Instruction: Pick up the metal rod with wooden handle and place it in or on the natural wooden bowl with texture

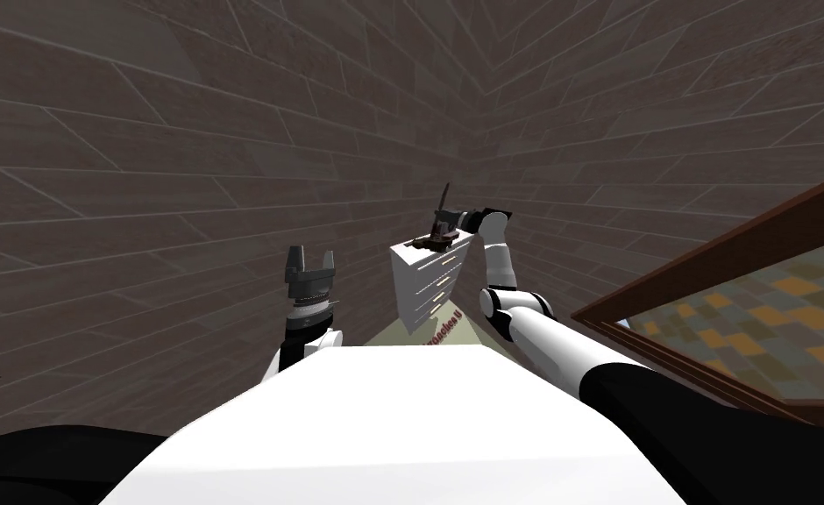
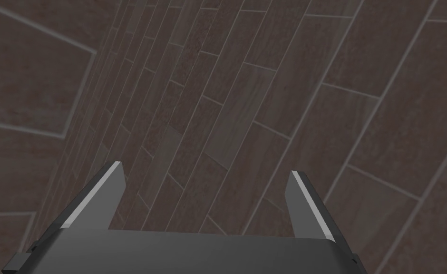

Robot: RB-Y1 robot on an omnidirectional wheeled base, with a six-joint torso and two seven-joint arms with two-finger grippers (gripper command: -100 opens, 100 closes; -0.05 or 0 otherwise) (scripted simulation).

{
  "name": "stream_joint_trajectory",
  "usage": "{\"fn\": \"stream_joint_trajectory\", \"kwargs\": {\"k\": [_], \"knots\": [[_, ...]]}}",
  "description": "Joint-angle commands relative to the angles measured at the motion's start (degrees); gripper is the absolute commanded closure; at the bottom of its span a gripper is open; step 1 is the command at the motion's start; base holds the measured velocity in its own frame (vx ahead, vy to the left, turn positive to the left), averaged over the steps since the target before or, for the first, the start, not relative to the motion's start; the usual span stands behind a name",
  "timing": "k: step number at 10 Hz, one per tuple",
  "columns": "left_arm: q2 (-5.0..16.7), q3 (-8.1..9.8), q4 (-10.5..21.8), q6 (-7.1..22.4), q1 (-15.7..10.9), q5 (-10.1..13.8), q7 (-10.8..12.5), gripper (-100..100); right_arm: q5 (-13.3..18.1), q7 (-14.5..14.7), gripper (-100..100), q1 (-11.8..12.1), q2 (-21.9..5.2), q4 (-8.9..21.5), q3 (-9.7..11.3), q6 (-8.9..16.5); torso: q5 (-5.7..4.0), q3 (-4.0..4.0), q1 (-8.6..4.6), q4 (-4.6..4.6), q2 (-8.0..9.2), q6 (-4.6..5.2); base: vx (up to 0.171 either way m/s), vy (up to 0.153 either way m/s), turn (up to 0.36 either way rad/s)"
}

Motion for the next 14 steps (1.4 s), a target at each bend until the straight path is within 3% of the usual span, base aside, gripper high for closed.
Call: {"fn": "stream_joint_trajectory", "kwargs": {"k": [1,4,14], "knots": [[0.0,0.0,0.0,0.0,0.0,0.0,0.0,0,-0.48,-0.62,100,-0.39,-2.21,0.28,0.47,1.05,0.0,0.0,0.0,0.0,0.0,0.0,0.057,0.04,-0.079],[0.0,0.0,0.0,0.0,0.0,0.0,0.0,0,-0.83,-1.37,100,-0.87,-4.41,0.51,0.98,1.91,0.07,0.08,0.1,0.06,0.11,0.0,0.042,0.038,-0.068],[0.0,0.0,0.0,0.0,-0.01,0.0,0.0,0,-1.12,-1.98,100,-1.27,-6.43,0.8,1.5,2.61,0.11,0.19,0.11,0.12,0.27,-0.06,0.022,0.013,0.002]]}}
